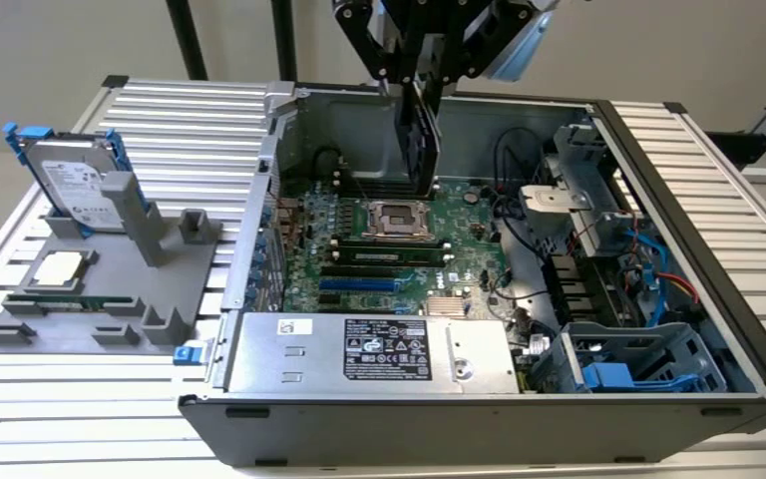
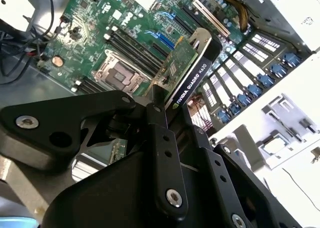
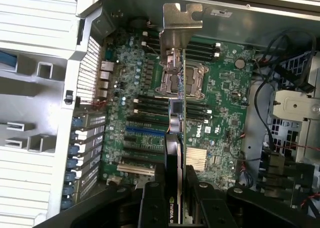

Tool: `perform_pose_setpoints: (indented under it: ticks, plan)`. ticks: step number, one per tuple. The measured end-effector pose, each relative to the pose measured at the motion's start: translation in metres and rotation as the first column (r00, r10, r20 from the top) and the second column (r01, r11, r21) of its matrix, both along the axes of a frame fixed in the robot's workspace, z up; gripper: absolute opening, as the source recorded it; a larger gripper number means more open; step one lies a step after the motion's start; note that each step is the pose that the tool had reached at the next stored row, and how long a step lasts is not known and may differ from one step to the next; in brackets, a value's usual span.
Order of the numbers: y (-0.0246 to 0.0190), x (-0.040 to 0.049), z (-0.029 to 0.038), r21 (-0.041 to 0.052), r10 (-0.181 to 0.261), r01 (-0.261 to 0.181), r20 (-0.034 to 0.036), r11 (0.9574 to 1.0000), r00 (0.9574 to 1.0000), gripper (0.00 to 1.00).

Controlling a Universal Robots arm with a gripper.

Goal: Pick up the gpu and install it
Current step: 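Insert the gpu into the slot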

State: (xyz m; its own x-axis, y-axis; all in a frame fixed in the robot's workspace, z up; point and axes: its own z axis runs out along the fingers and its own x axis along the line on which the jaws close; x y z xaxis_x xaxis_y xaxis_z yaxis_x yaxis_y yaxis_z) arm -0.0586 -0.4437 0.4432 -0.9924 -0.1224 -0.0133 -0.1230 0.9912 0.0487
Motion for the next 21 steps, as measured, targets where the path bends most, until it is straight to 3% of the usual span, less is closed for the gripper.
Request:
perform_pose_setpoints:
  ticks: [21]
  plan:
    - [0.0000, 0.0000, 0.0001, -0.0001, 0.072, -0.072, 0.0000, 0.9974, 0.9974, 0.00]
